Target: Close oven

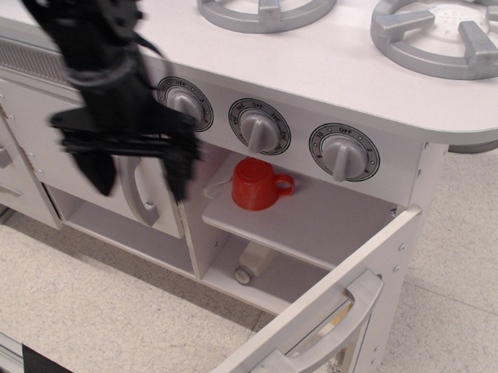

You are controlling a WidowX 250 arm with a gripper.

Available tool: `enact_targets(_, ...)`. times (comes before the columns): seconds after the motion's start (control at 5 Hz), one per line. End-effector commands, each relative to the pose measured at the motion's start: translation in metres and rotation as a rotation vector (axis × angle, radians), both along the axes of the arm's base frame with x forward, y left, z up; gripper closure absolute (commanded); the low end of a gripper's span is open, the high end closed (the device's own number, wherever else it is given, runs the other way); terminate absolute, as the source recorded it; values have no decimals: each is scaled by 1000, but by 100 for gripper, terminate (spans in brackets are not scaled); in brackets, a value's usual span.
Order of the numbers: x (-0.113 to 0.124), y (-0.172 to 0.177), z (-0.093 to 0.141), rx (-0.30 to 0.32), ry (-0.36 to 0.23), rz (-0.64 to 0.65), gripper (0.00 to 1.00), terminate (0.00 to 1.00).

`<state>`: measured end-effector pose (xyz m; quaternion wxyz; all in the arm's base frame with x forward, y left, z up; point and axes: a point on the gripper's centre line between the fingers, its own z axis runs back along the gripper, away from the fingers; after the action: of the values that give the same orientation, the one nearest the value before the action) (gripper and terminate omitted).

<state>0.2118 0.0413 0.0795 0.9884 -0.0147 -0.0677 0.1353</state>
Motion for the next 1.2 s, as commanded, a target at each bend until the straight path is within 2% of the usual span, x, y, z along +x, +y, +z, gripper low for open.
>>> enact_targets(0.0, -27, -53, -1, -71, -9, -334, 0, 0)
enact_targets(0.2, -43, -77, -19, -77, 36, -466, 0, 0)
enact_targets(0.6, -53, -108, -52, -26, 71, -552, 0, 0)
enact_targets(0.8, -56, -108, -70, 21, 36, -554, 0, 0)
enact_targets(1.0, -48, -92, -76, 76, 2, -513, 0, 0)
